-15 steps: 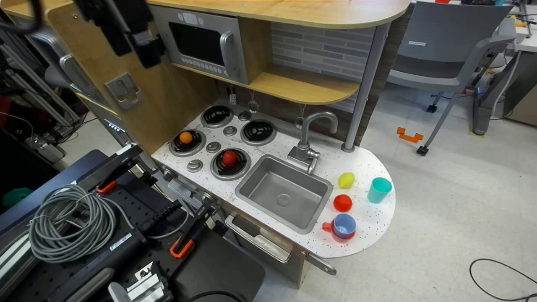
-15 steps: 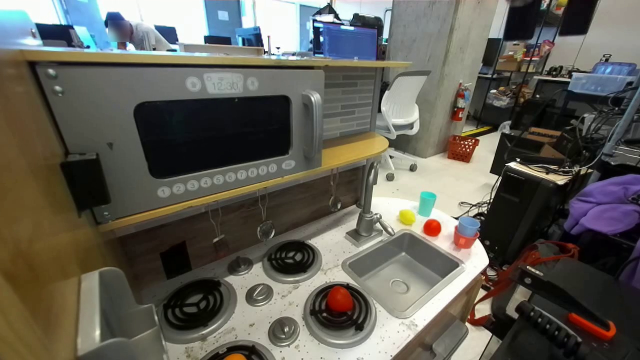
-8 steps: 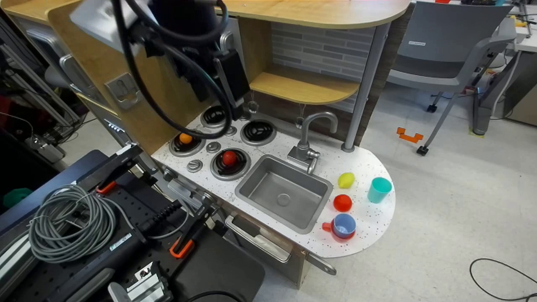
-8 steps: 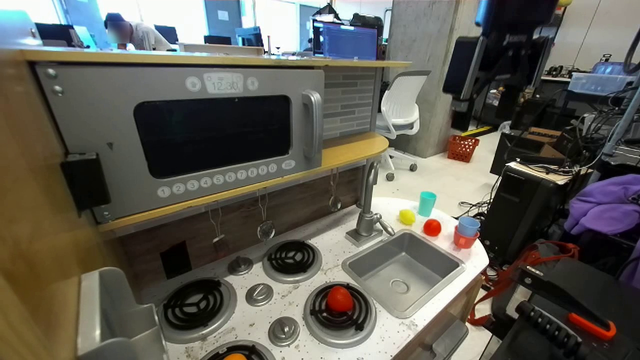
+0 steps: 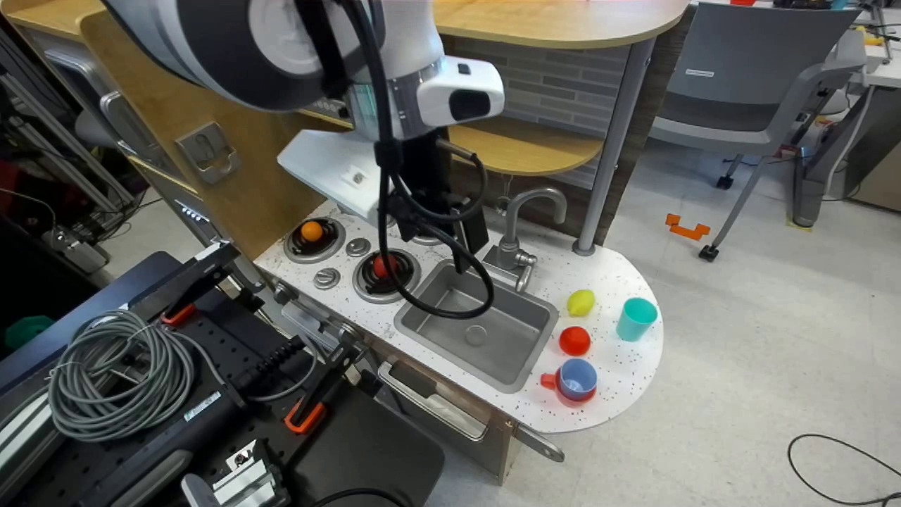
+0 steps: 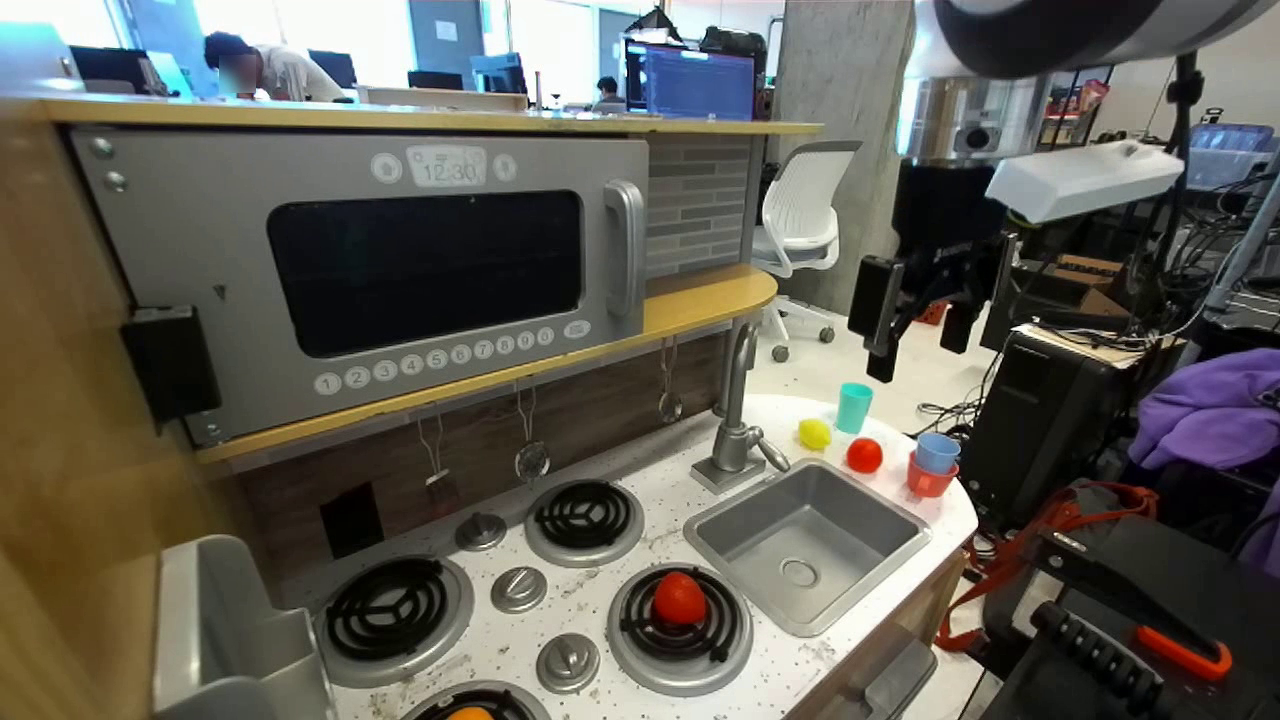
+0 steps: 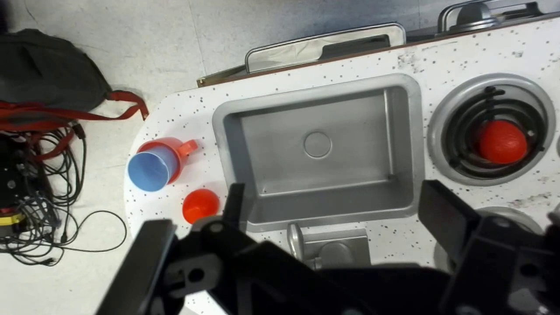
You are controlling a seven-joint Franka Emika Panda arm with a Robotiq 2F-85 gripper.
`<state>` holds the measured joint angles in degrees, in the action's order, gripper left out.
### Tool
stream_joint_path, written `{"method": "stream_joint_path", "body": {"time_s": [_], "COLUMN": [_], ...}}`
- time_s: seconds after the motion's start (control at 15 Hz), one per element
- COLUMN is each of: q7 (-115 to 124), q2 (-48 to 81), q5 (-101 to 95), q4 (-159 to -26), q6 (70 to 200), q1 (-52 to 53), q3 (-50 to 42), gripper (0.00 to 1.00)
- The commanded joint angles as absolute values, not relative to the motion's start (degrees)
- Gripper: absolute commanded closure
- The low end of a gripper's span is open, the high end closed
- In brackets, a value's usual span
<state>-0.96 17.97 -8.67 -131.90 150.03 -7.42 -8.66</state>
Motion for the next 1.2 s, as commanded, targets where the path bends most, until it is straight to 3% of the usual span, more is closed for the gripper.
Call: {"method": "stream_joint_path", "body": {"time_s": [0.0,1.13], "q7": [-2.1,-11.1], "q2": [26.0,48.7], "q5": [-10.3,-7.3], "q4": [-126.2,-104.0], "q6": [152.9,151.0], "q1": [-8.1,-20.6], "q3": [-10.4,-10.3], "gripper": [0.0,0.0]}}
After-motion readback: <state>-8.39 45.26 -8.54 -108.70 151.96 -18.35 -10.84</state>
